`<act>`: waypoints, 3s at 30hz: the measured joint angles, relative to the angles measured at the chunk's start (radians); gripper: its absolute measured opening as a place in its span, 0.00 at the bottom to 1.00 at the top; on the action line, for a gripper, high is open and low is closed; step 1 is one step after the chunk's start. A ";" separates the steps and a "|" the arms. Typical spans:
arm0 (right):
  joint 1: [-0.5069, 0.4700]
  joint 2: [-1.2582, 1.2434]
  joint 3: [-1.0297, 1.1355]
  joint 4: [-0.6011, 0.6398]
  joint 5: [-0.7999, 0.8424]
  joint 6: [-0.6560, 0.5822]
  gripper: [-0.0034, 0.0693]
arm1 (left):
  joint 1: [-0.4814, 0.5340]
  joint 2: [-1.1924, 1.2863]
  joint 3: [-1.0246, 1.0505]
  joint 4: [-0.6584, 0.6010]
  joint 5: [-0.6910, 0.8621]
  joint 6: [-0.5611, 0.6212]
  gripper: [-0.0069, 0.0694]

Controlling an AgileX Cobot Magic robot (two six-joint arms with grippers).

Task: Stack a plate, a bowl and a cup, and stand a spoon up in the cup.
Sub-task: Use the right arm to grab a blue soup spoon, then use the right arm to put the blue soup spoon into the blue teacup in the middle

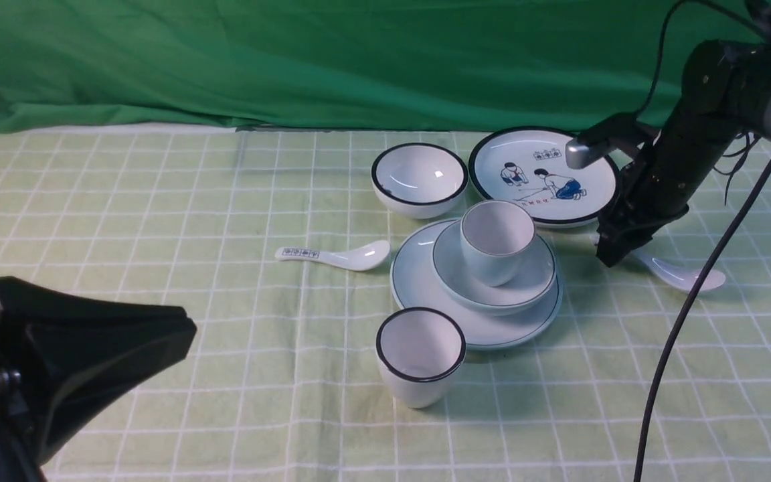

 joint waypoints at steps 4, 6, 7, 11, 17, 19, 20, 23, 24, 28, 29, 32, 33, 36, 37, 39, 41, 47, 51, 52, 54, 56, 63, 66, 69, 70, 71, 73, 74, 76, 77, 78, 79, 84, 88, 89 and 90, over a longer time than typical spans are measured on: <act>0.000 0.011 -0.001 -0.004 0.002 -0.019 0.62 | 0.000 0.000 0.001 0.000 -0.001 -0.001 0.09; 0.000 0.011 -0.001 -0.004 0.001 -0.022 0.57 | 0.000 0.000 0.001 0.000 -0.001 -0.001 0.09; 0.000 0.011 -0.001 -0.004 0.001 -0.022 0.51 | 0.000 0.000 0.001 0.000 -0.001 -0.001 0.09; 0.000 0.011 -0.001 -0.016 0.005 0.005 0.26 | 0.000 0.000 0.001 0.000 -0.001 -0.001 0.09; 0.000 -0.072 0.000 -0.037 0.050 0.113 0.27 | 0.000 0.000 0.001 0.000 -0.001 -0.001 0.09; 0.000 -0.116 0.005 -0.015 0.066 0.124 0.27 | 0.000 0.000 0.001 0.001 -0.001 -0.001 0.09; 0.000 -0.180 0.035 0.037 0.060 0.136 0.27 | 0.000 0.000 0.001 0.002 -0.001 0.000 0.09; 0.006 -0.337 0.171 0.170 -0.026 0.129 0.27 | 0.000 0.000 0.001 0.004 -0.001 0.014 0.09; 0.015 -0.385 0.229 0.211 -0.097 0.120 0.27 | 0.000 0.000 0.001 0.004 -0.001 0.018 0.09; 0.107 -0.604 0.596 0.525 -0.559 -0.051 0.27 | 0.000 0.000 0.001 0.005 -0.001 0.021 0.09; 0.150 -0.632 0.659 0.594 -0.697 -0.121 0.27 | 0.000 0.000 0.001 0.005 -0.001 0.021 0.09; 0.263 -0.678 0.803 0.729 -0.996 -0.249 0.27 | 0.000 0.000 0.001 0.005 -0.001 0.022 0.09; 0.347 -0.681 0.857 0.758 -1.195 -0.292 0.27 | 0.000 0.000 0.001 0.005 -0.001 0.022 0.09; 0.433 -0.666 0.889 0.703 -1.359 -0.280 0.27 | 0.000 0.000 0.001 0.005 -0.001 0.022 0.09; 0.454 -0.660 0.891 0.667 -1.400 -0.253 0.27 | 0.000 0.000 0.001 0.005 -0.001 0.022 0.09; 0.474 -0.652 0.891 0.601 -1.466 -0.184 0.27 | 0.000 0.000 0.001 0.005 0.000 0.022 0.09; 0.479 -0.646 0.891 0.546 -1.528 -0.095 0.27 | 0.000 0.000 0.001 0.004 0.000 0.022 0.09; 0.443 -0.614 0.902 0.241 -1.687 0.302 0.27 | 0.000 0.000 0.001 -0.006 0.000 0.022 0.09; 0.416 -0.583 0.908 0.081 -1.723 0.517 0.27 | 0.000 0.000 0.001 -0.007 0.000 0.022 0.09; 0.406 -0.567 0.911 0.049 -1.734 0.558 0.27 | 0.000 0.000 0.001 -0.008 0.000 0.022 0.09; 0.399 -0.545 0.916 0.023 -1.750 0.586 0.27 | 0.000 0.000 0.001 -0.010 0.000 0.022 0.09; 0.397 -0.527 0.917 0.009 -1.760 0.592 0.27 | 0.000 0.000 0.001 -0.012 0.000 0.022 0.09; 0.397 -0.468 0.917 -0.034 -1.777 0.589 0.27 | 0.000 0.000 0.001 -0.012 0.000 0.022 0.09; 0.397 -0.443 0.917 -0.037 -1.777 0.553 0.27 | 0.000 0.000 0.001 -0.012 0.000 0.022 0.09; 0.397 -0.420 0.917 -0.038 -1.779 0.522 0.27 | 0.000 0.000 0.001 -0.012 0.000 0.022 0.09; 0.397 -0.407 0.917 -0.038 -1.780 0.515 0.27 | 0.000 0.000 0.001 -0.012 0.000 0.022 0.09; 0.397 -0.398 0.917 -0.039 -1.780 0.507 0.27 | 0.000 0.000 0.001 -0.012 0.000 0.022 0.09; 0.397 -0.384 0.917 -0.039 -1.780 0.503 0.28 | 0.000 0.000 0.001 -0.012 0.000 0.022 0.09; 0.397 -0.381 0.917 -0.039 -1.780 0.502 0.28 | 0.000 0.000 0.001 -0.012 0.000 0.022 0.09; 0.397 -0.362 0.917 -0.040 -1.777 0.501 0.33 | 0.000 0.000 0.001 -0.012 0.000 0.022 0.09; 0.397 -0.360 0.917 -0.040 -1.777 0.501 0.34 | 0.000 0.000 0.001 -0.013 0.000 0.022 0.09; 0.397 -0.359 0.917 -0.040 -1.777 0.501 0.39 | 0.000 0.000 0.001 -0.013 0.000 0.022 0.09; 0.397 -0.359 0.917 -0.040 -1.777 0.501 0.42 | 0.000 0.000 0.001 -0.013 0.000 0.022 0.09; 0.397 -0.386 0.917 -0.041 -1.735 0.503 0.60 | 0.000 0.000 0.001 -0.014 0.000 0.022 0.09; 0.397 -0.506 0.917 -0.041 -1.632 0.503 0.69 | 0.000 0.000 0.001 -0.011 0.000 0.022 0.09; 0.397 -0.563 0.917 -0.041 -1.582 0.503 0.69 | 0.000 0.000 0.001 -0.006 -0.002 0.022 0.09; 0.397 -0.628 0.917 -0.041 -1.517 0.502 0.69 | 0.000 0.000 0.001 -0.002 -0.007 0.022 0.09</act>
